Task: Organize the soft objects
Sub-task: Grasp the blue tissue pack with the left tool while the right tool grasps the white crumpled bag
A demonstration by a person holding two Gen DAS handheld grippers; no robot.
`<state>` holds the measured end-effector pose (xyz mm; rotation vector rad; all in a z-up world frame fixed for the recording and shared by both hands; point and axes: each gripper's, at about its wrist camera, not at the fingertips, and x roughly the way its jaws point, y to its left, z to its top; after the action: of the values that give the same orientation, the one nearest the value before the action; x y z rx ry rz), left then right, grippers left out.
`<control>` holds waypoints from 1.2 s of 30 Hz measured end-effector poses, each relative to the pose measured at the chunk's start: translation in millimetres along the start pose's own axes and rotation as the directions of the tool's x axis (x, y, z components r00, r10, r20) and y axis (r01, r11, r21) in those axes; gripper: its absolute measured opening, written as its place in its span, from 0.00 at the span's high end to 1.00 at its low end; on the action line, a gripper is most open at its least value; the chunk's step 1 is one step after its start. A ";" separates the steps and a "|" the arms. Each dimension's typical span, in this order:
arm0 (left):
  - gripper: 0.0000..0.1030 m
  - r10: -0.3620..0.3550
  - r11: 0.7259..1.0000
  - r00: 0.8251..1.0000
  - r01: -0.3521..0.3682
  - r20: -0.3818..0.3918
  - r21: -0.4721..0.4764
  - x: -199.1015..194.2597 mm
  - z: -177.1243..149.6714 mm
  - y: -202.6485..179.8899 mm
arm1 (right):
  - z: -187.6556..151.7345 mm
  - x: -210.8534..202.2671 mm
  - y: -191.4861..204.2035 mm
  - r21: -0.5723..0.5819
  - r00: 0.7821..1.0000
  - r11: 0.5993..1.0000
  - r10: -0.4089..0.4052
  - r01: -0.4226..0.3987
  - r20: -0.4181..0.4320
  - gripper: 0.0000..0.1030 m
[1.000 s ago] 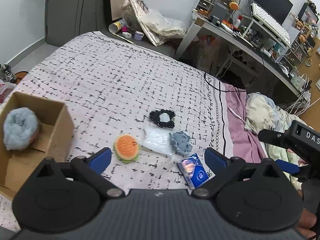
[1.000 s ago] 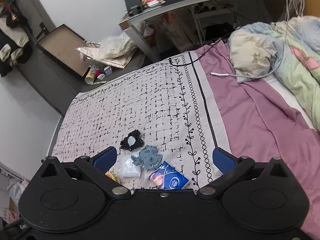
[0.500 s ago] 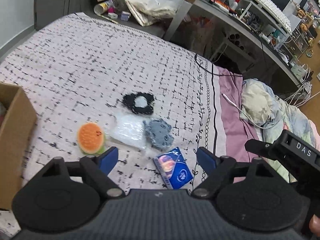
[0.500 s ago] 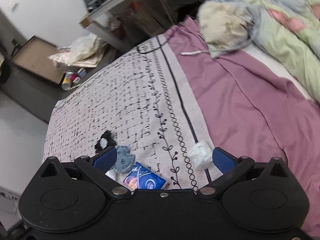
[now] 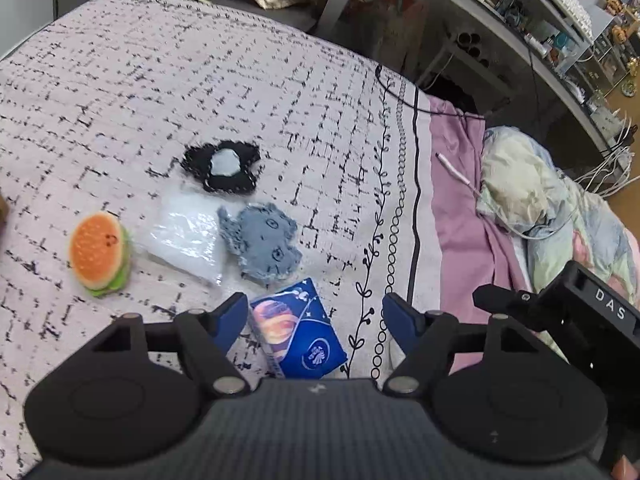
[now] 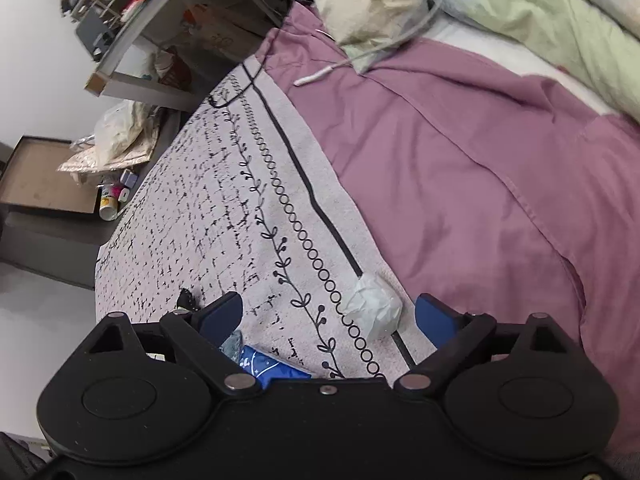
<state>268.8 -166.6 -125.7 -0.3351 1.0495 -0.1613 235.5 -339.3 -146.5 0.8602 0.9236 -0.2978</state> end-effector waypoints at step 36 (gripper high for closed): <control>0.50 0.095 0.995 0.989 -0.099 -0.112 -0.024 55.2 -7.8 -1.7 | 1.7 61.5 -32.9 0.187 0.984 0.980 -0.028 0.062 -0.178 0.58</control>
<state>289.1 -185.6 -174.0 -0.3040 1.1762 -0.0773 254.3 -354.1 -212.0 1.0571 1.0913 -0.3589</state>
